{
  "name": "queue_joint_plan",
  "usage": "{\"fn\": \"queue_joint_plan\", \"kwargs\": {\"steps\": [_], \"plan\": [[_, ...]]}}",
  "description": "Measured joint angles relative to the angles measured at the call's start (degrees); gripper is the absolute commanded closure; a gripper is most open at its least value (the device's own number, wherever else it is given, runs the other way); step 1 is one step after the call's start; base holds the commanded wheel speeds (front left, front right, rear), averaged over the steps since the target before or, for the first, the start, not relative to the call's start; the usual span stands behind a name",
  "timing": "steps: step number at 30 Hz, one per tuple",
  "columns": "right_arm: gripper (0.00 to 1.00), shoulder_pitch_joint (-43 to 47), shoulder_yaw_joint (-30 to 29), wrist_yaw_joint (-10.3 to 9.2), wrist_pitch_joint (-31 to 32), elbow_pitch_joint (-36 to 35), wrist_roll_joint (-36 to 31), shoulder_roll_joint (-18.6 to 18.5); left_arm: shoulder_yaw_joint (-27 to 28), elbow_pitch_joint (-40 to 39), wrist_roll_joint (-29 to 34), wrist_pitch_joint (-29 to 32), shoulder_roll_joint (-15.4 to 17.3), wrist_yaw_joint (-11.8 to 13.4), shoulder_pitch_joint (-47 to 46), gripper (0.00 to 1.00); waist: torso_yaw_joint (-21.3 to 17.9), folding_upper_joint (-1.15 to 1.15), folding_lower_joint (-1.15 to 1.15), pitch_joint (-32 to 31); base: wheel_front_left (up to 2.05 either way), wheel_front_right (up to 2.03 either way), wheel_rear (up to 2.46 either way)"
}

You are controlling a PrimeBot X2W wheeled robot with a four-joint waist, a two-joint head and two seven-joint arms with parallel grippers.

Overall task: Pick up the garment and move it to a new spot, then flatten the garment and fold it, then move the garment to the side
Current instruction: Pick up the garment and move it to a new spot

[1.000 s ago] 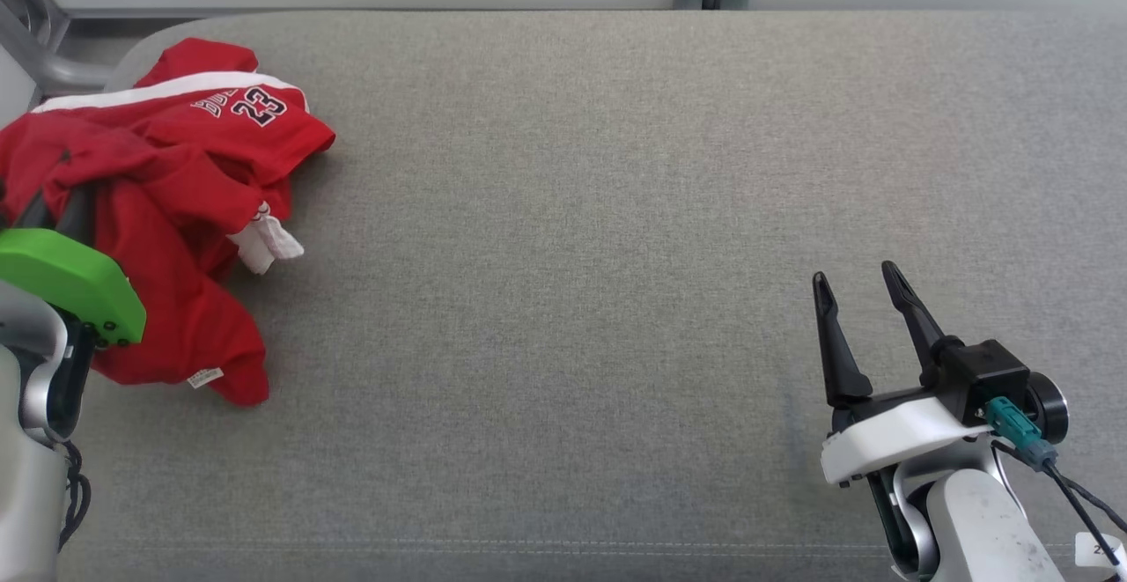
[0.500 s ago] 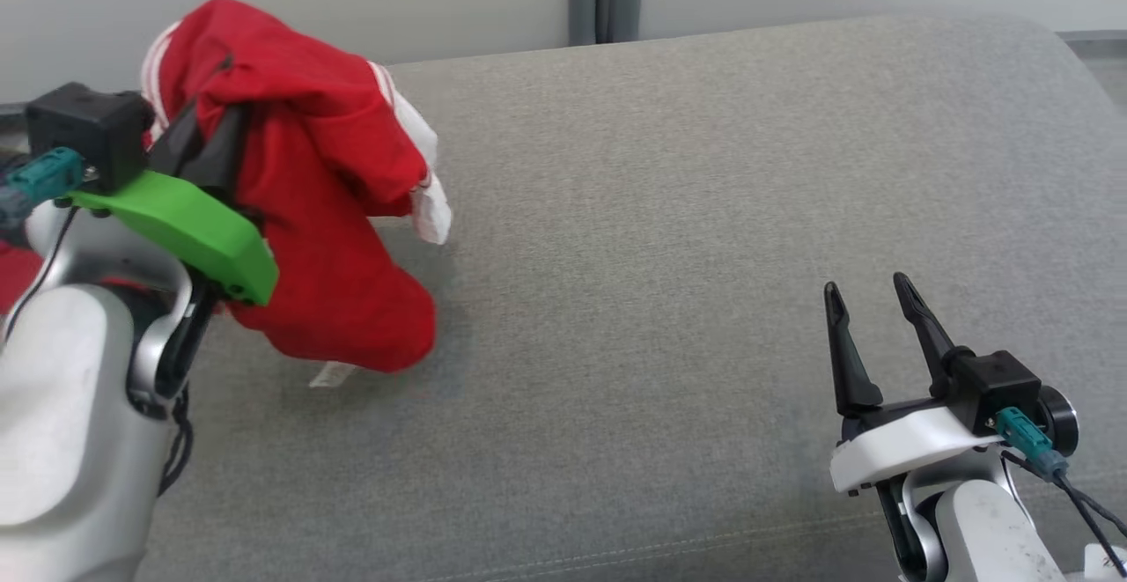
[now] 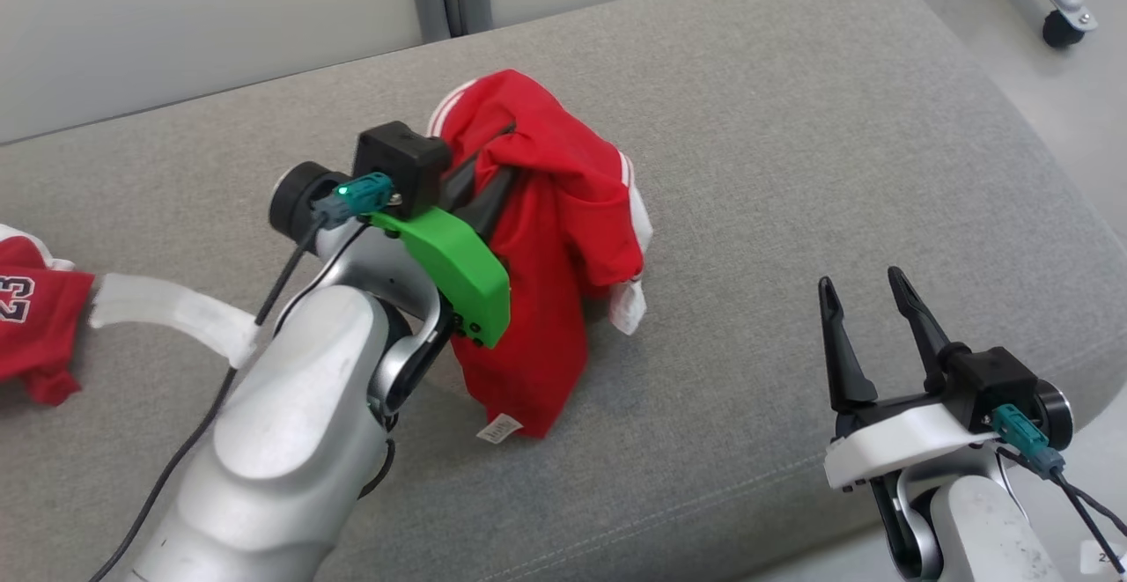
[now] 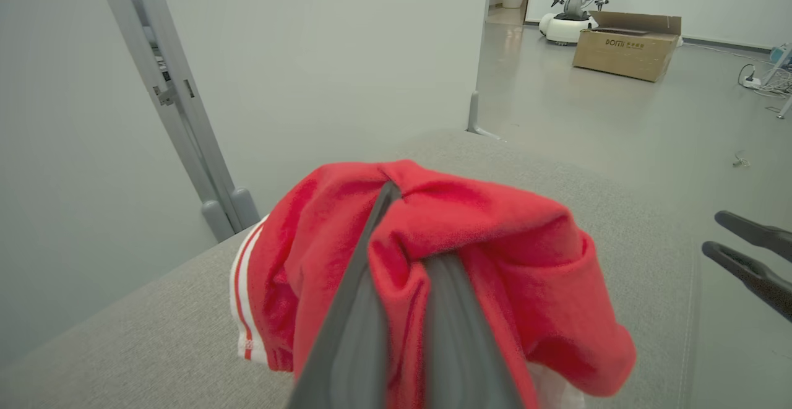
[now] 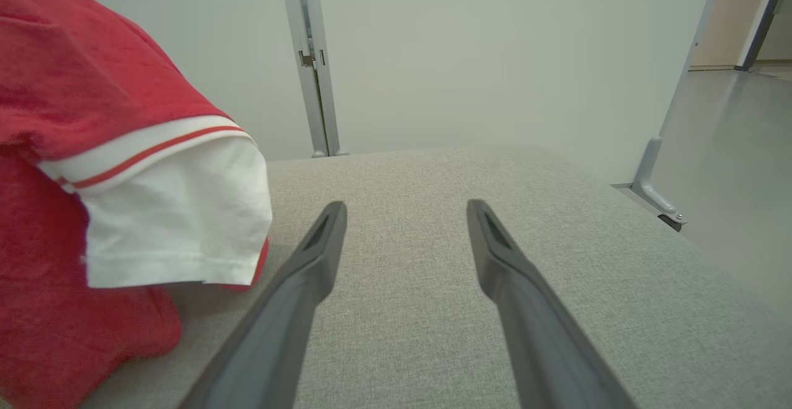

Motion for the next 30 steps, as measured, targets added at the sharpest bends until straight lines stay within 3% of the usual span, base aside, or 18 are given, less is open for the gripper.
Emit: {"fn": "queue_joint_plan", "kwargs": {"steps": [9,18,19,20,21,30], "plan": [[0.0,-2.22,1.96,0.0,0.0,-0.4,1.14,0.0,-8.48,11.02,-0.64,-4.13,-0.3,-0.07,-7.31,1.0,-3.79,0.0,0.0,3.5,0.0,0.0,0.0],[0.0,-3.28,4.04,0.0,0.0,-0.23,2.12,0.0,-14.15,27.89,6.45,-11.32,0.76,0.85,-14.95,0.98,-6.64,0.0,0.0,7.98,0.0,0.0,0.0],[0.0,-3.35,4.2,0.0,0.0,-0.13,2.13,-0.01,-14.28,29.38,6.51,-11.9,0.49,1.25,-15.03,0.72,-6.73,0.0,0.0,8.21,0.0,0.0,0.0],[0.0,-3.47,4.32,0.0,0.0,0.0,2.13,0.0,-14.25,30.95,6.61,-12.52,0.15,1.43,-15.08,0.06,-6.7,0.0,0.0,8.35,0.0,0.0,0.0],[0.0,-3.59,4.42,0.0,0.0,0.08,2.14,0.0,-13.95,32.43,6.34,-13.01,-0.35,1.86,-15.11,0.0,-6.58,0.0,0.0,8.39,0.0,0.0,0.0],[0.0,-3.54,4.12,0.0,0.0,1.3,1.65,0.02,-10.16,40.27,1.88,-17.66,-4.01,4.02,-15.13,0.0,-3.32,-0.01,0.0,6.76,0.0,0.0,0.0]]}}
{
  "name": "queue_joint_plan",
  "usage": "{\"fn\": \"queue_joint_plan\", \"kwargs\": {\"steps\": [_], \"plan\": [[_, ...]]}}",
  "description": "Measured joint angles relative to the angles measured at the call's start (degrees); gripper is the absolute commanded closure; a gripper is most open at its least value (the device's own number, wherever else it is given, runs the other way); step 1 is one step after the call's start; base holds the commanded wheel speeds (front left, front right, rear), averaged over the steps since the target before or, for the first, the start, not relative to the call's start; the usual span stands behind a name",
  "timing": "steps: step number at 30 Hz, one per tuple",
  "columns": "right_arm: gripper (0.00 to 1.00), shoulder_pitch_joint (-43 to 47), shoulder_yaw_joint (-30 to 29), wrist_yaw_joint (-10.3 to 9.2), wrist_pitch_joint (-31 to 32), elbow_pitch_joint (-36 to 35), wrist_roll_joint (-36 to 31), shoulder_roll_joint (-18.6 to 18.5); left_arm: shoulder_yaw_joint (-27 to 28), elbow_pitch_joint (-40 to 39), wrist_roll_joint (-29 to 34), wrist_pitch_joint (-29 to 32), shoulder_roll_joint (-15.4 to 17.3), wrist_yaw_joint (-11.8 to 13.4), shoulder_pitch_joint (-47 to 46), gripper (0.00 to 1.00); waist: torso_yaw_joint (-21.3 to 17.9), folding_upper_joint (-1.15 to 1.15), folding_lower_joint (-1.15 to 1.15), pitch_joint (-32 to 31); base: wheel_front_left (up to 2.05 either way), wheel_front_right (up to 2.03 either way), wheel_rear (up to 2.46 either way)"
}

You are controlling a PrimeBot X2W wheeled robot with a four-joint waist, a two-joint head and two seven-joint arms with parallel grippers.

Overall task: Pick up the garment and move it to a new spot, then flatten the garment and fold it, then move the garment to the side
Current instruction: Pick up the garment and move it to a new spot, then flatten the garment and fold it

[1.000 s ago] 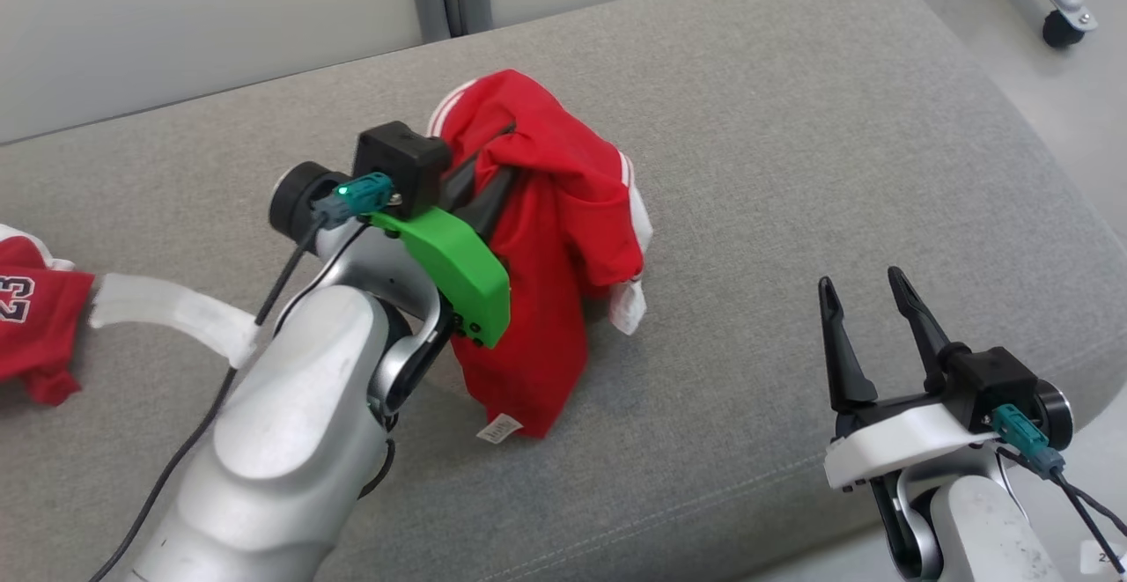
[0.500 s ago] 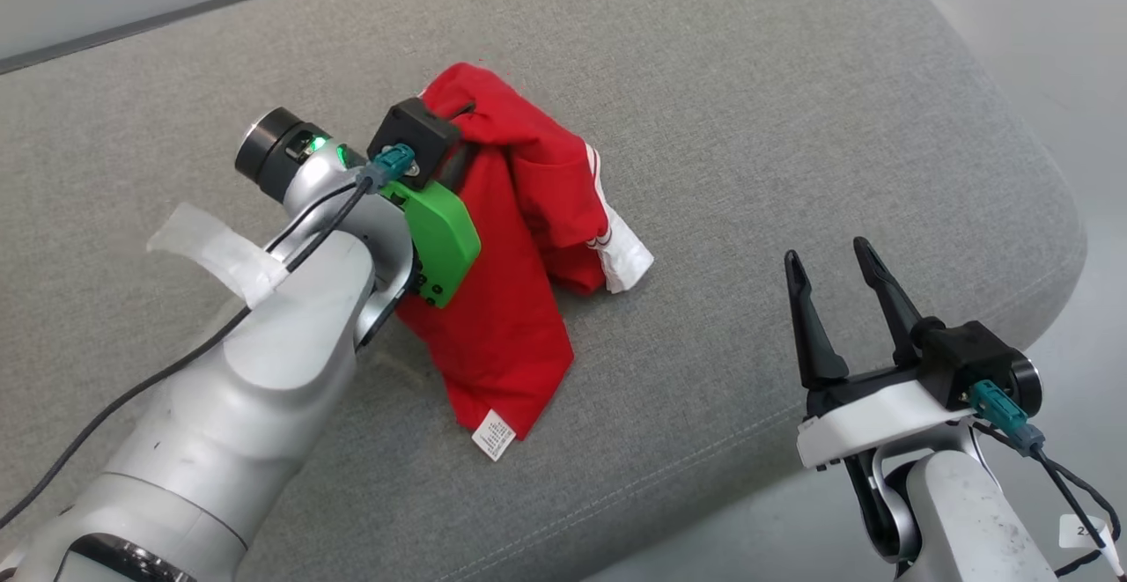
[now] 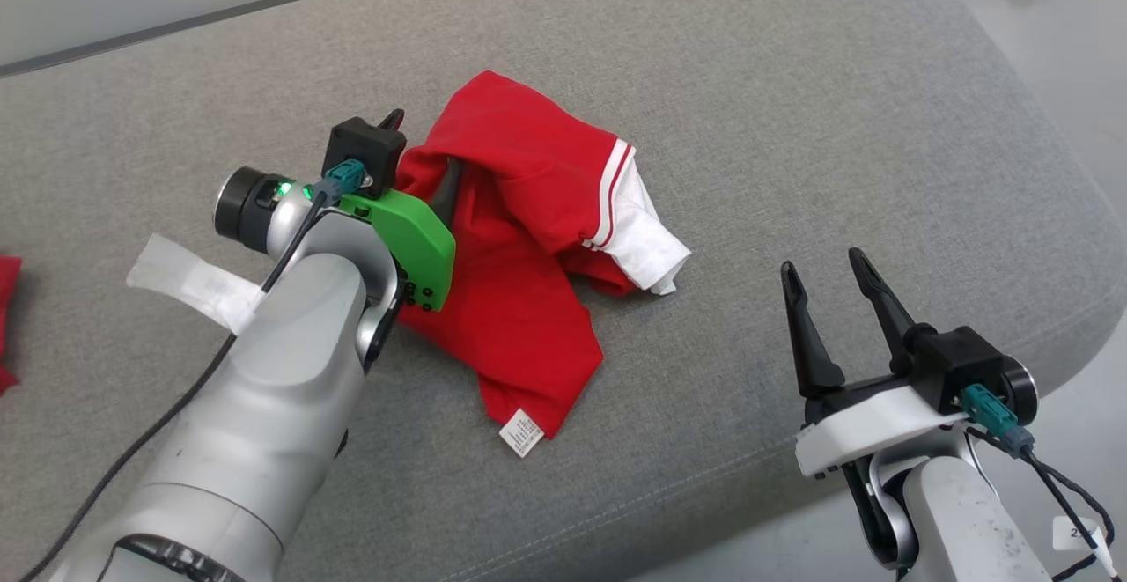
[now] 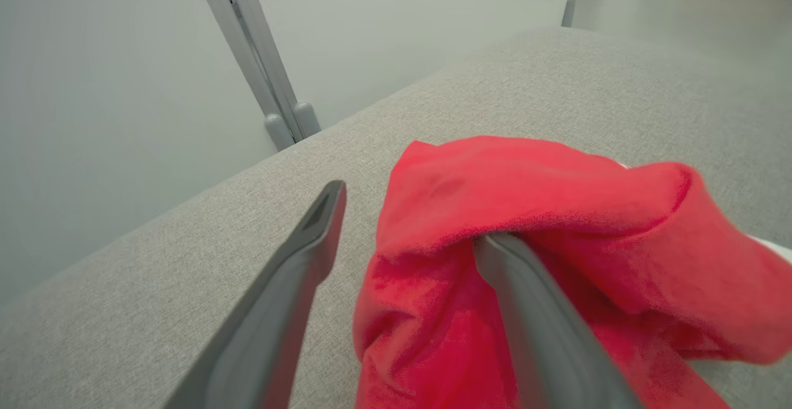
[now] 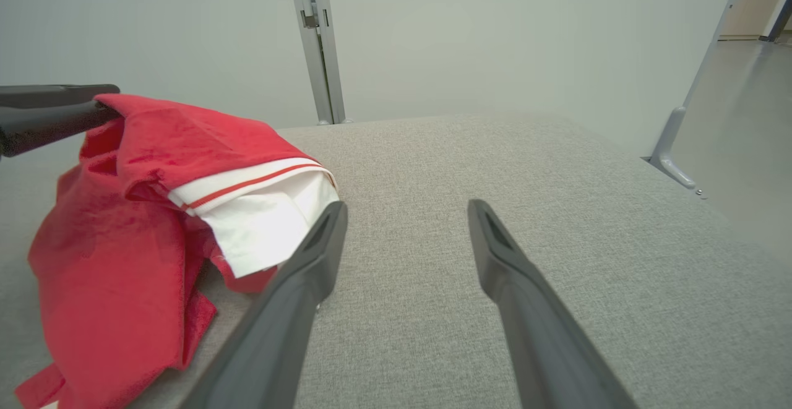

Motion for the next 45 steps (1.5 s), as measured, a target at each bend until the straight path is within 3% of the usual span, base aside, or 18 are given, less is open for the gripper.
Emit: {"fn": "queue_joint_plan", "kwargs": {"steps": [9,17,26,34,35,36,38,45], "plan": [[0.0,3.21,-2.34,0.0,0.0,0.78,-1.03,0.01,7.25,-1.81,-12.9,-2.0,-3.02,-1.78,10.37,0.0,5.35,0.0,0.0,-4.64,0.0,0.0,0.0],[0.0,4.22,-2.37,0.0,0.0,0.6,-1.41,0.0,5.33,-5.79,-19.9,0.3,-3.55,-1.04,20.43,0.0,8.18,0.0,0.0,-7.47,0.0,0.0,0.0],[0.0,3.81,-2.07,0.0,0.0,0.36,-1.43,-0.01,0.13,-10.68,-28.11,2.72,-3.7,2.46,25.22,0.0,5.64,0.0,0.0,-6.58,0.0,0.0,0.0],[0.0,3.13,-2.2,0.0,0.0,-0.24,-1.37,-0.02,-0.04,-9.49,-34.77,2.16,-3.74,5.12,25.1,0.0,2.27,0.0,0.0,-5.02,0.0,0.0,0.0],[0.0,3.03,-2.29,0.01,0.0,-0.33,-1.37,-0.02,0.19,-9.34,-35.43,1.78,-3.71,5.31,24.8,0.14,1.93,0.0,0.0,-4.8,0.0,0.0,0.0],[0.0,2.92,-2.38,0.01,0.0,-0.45,-1.37,-0.02,0.33,-9.23,-36.12,1.37,-3.72,5.31,24.44,0.51,1.67,0.0,0.0,-4.57,0.0,0.0,0.0],[0.0,2.9,-2.65,0.0,0.0,-0.59,-1.37,-0.03,0.73,-8.77,-37.31,0.66,-3.76,5.31,23.76,1.0,1.31,0.0,0.0,-4.13,0.0,0.0,0.0],[0.0,2.98,-3.72,0.0,0.0,-0.87,-1.34,-0.01,1.48,-5.68,-35.99,-1.57,-2.52,4.68,19.88,1.0,2.32,0.0,0.0,-3.78,0.0,0.0,0.0]]}}
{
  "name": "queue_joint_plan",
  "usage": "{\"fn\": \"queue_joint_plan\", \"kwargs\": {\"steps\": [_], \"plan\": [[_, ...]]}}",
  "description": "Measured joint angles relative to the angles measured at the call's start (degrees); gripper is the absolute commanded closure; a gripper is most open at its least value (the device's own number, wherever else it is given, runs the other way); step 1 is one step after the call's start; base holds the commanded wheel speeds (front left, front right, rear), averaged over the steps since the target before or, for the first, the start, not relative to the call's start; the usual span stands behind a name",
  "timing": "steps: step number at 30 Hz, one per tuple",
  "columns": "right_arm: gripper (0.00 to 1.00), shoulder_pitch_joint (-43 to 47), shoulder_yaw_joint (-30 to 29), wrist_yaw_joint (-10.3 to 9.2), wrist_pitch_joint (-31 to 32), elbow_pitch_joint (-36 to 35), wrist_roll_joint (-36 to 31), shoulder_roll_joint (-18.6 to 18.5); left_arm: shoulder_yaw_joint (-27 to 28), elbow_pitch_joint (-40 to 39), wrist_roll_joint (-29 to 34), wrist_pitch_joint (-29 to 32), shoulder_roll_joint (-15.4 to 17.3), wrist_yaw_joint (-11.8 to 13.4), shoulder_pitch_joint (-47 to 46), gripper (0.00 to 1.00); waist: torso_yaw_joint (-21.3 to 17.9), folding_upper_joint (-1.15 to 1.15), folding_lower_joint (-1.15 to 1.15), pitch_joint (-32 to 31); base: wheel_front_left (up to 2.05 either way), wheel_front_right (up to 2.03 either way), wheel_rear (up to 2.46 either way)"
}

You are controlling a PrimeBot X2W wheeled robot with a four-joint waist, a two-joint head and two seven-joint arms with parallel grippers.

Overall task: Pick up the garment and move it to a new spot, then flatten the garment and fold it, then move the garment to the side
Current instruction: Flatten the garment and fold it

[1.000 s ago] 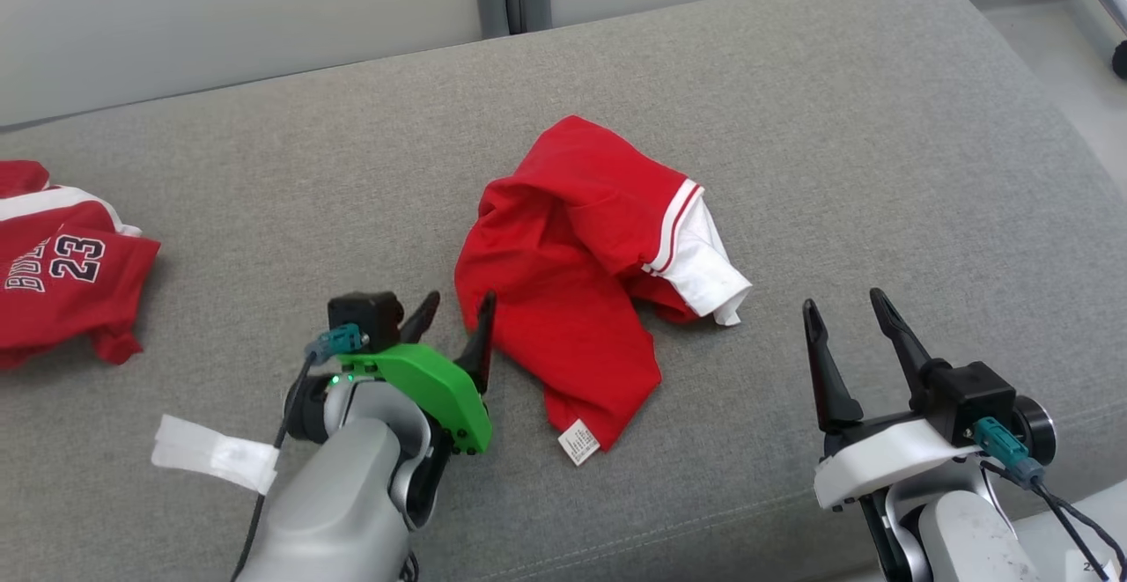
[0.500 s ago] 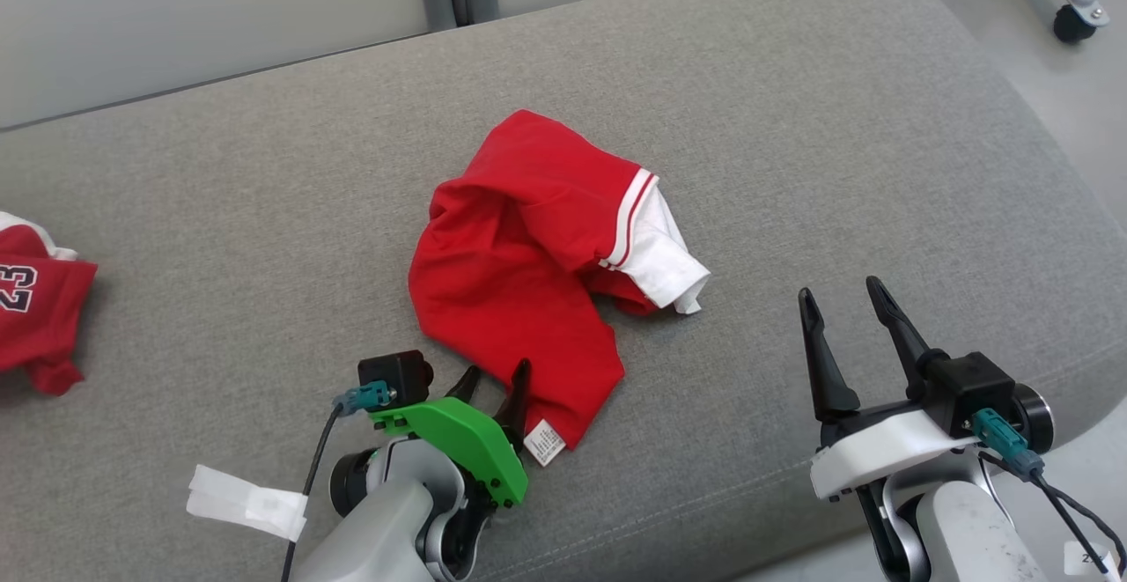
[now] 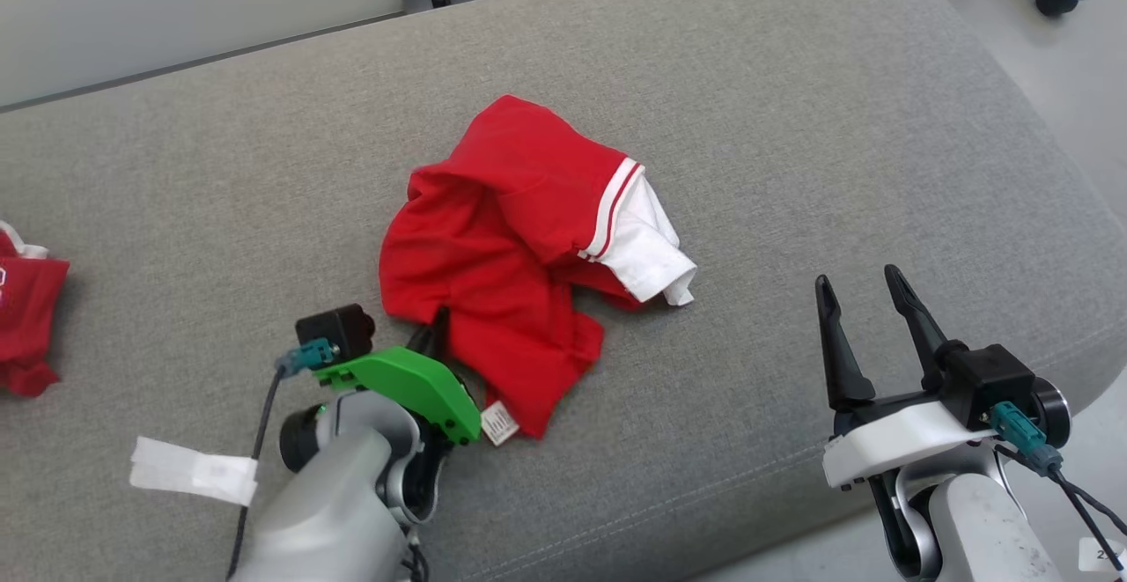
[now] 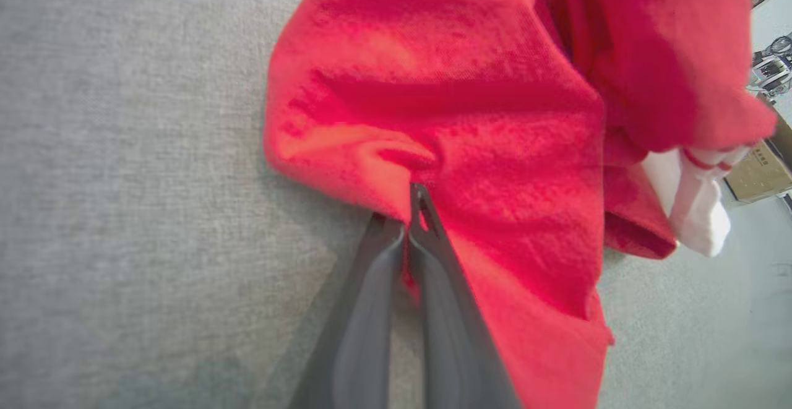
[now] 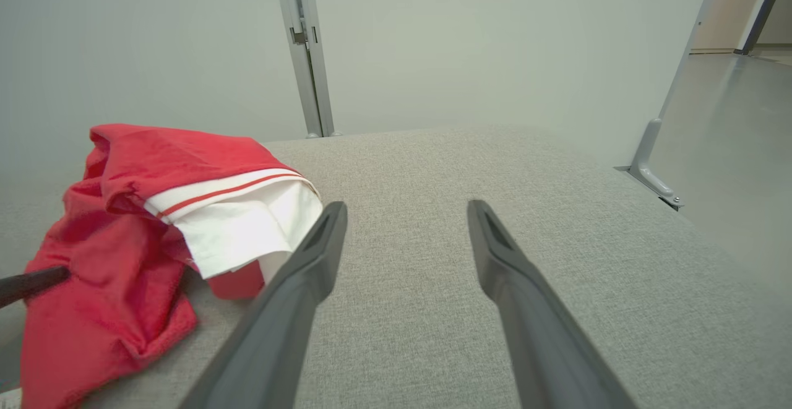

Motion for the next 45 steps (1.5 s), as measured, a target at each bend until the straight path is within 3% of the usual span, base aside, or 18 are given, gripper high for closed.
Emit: {"fn": "queue_joint_plan", "kwargs": {"steps": [9,22,29,30,31,39,45], "plan": [[0.0,-0.09,0.53,0.0,0.0,-0.09,0.09,0.0,-2.11,1.91,5.9,0.84,6.83,0.11,-10.16,1.0,2.06,0.0,0.0,-0.09,0.0,0.0,0.0],[0.0,-1.55,1.83,0.0,0.0,-0.42,0.54,-0.02,-7.16,6.21,13.59,6.6,15.93,0.24,-22.58,1.0,-1.01,0.0,0.0,1.94,0.0,0.0,0.0],[0.0,-2.64,2.31,0.0,0.0,-0.59,1.03,-0.01,-8.23,7.71,14.7,9.11,19.36,-2.63,-25.52,1.0,-3.23,0.0,0.0,4.13,0.0,0.0,0.0],[0.0,-2.64,2.31,0.01,0.0,-0.54,1.18,0.0,-8.2,7.84,14.58,9.07,19.59,-2.97,-25.52,0.53,-3.42,0.0,0.0,4.34,0.0,0.0,0.0],[0.0,-2.64,2.27,0.0,0.0,-0.46,1.24,-0.01,-8.09,7.97,14.45,9.01,19.81,-3.3,-25.5,0.0,-3.52,0.0,0.0,4.5,0.0,0.0,0.0],[0.0,-2.36,3.24,0.01,0.0,0.96,1.58,-0.02,-5.84,6.57,11.15,6.42,19.91,-5.04,-23.18,0.0,-1.46,0.0,0.0,3.44,0.0,0.0,0.0],[0.0,-1.3,5.23,0.0,0.0,3.7,4.21,0.0,-4.65,0.79,9.49,2.42,19.06,-4.27,-18.65,0.0,2.91,0.0,0.0,1.43,0.0,0.0,0.0]]}}
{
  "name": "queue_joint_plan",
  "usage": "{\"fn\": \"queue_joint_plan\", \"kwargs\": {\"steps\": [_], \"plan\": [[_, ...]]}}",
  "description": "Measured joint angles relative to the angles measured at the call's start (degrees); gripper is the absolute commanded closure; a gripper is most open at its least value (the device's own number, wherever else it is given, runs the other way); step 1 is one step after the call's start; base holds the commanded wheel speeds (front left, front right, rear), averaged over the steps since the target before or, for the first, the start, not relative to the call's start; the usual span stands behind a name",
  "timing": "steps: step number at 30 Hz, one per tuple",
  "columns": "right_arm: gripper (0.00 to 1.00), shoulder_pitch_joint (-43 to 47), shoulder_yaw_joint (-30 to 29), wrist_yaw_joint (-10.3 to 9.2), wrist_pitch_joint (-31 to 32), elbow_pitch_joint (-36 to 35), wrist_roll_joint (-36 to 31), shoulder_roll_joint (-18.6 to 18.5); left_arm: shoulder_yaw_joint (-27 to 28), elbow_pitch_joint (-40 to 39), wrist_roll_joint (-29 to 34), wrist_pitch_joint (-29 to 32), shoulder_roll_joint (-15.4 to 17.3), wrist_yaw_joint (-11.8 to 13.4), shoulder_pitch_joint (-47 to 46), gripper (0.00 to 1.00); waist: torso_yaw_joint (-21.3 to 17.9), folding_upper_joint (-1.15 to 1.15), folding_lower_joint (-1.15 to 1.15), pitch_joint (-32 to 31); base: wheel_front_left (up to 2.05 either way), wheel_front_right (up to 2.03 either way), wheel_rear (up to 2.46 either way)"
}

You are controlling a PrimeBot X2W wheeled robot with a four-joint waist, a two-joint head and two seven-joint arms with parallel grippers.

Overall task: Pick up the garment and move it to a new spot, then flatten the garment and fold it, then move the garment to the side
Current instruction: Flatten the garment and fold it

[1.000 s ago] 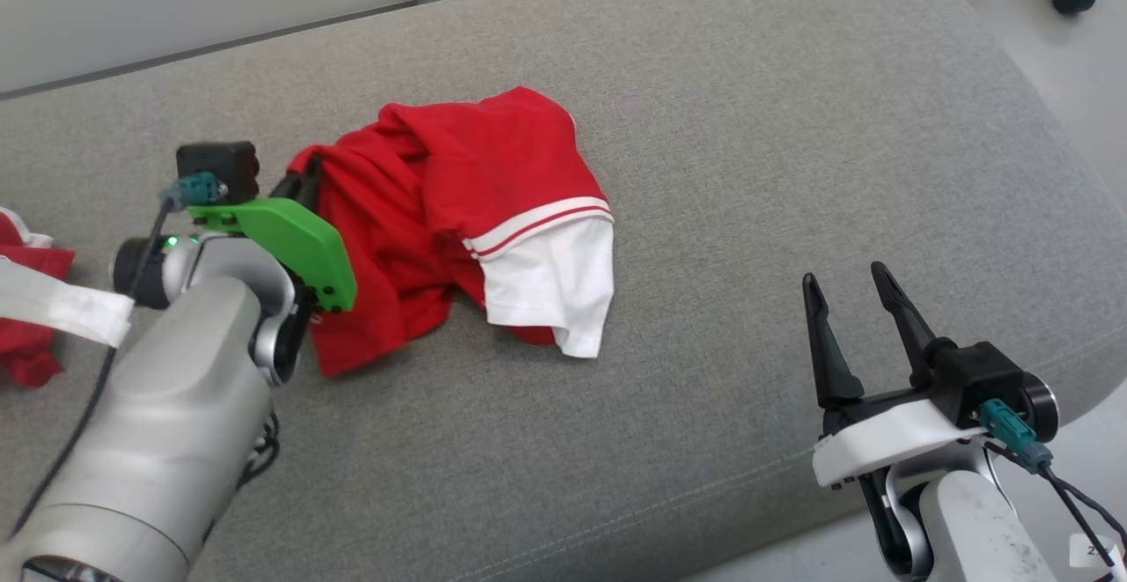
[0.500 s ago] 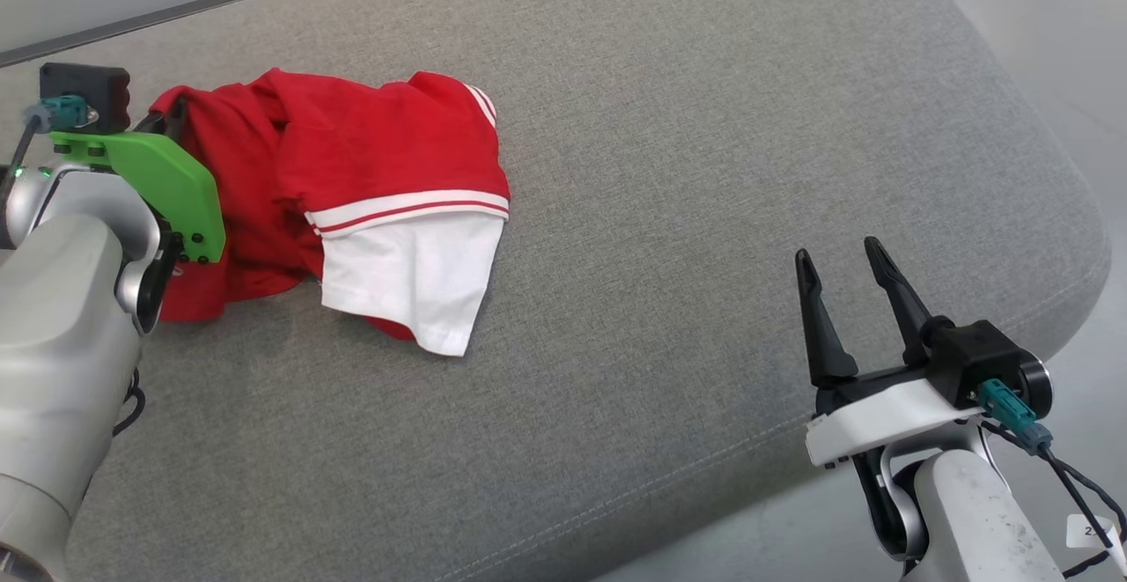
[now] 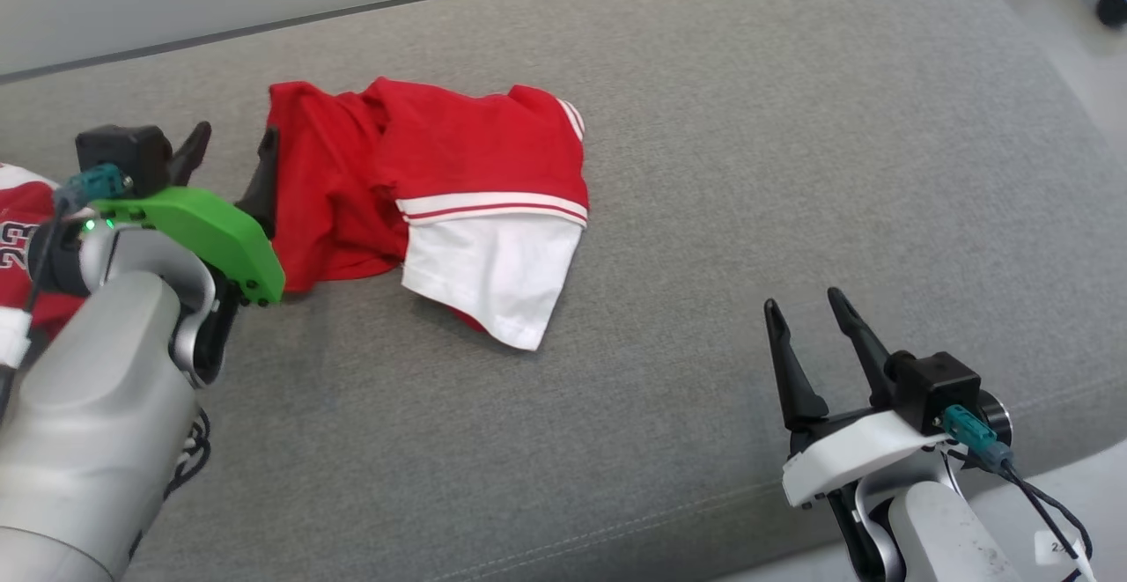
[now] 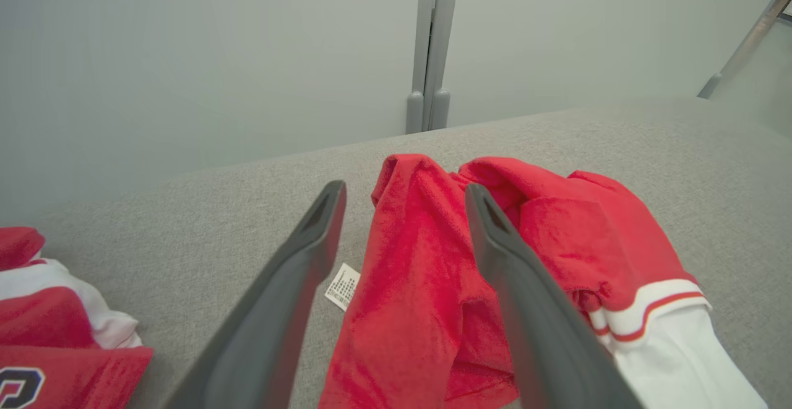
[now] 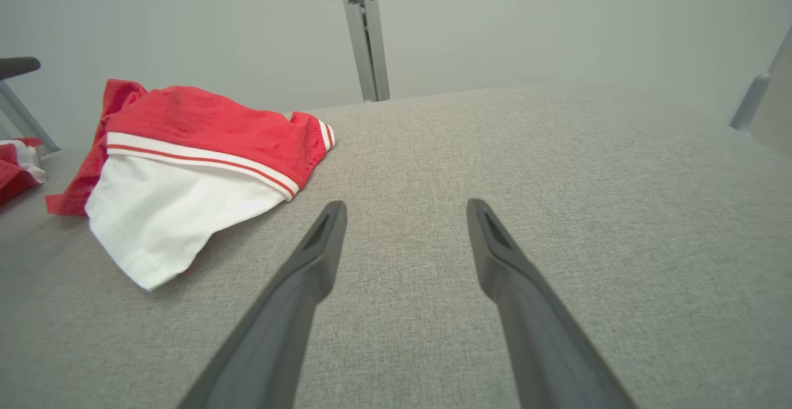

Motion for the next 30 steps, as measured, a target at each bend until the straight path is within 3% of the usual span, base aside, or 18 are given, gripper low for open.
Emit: {"fn": "queue_joint_plan", "kwargs": {"steps": [6,10,18,23,30], "plan": [[0.0,-0.11,1.26,0.0,0.03,5.7,3.43,0.0,1.21,-10.77,-1.03,-2.57,-0.08,4.13,9.06,0.0,5.57,0.0,0.0,-2.04,0.0,0.0,0.0],[0.0,-2.0,1.67,0.0,0.55,11.27,5.86,0.02,2.07,-21.76,-1.02,-3.49,0.23,9.53,18.79,0.0,10.49,0.0,0.0,-3.45,0.0,0.0,0.0],[0.0,-7.03,3.14,0.0,0.52,19.82,11.39,0.03,2.14,-36.31,0.57,-3.67,0.07,16.5,30.43,0.0,17.82,0.0,0.0,-4.88,0.0,0.0,0.0],[0.0,-11.36,3.75,0.0,0.34,25.92,13.85,0.03,2.21,-41.79,1.27,-3.76,-0.42,18.91,33.95,0.0,22.04,0.0,0.0,-4.99,0.0,0.0,0.0],[0.0,-16.28,3.23,0.0,0.04,34.99,18.58,0.02,1.02,-44.73,2.97,-3.76,-0.79,20.04,35.36,0.0,27.21,0.0,0.0,-4.0,0.0,0.0,0.0]]}}
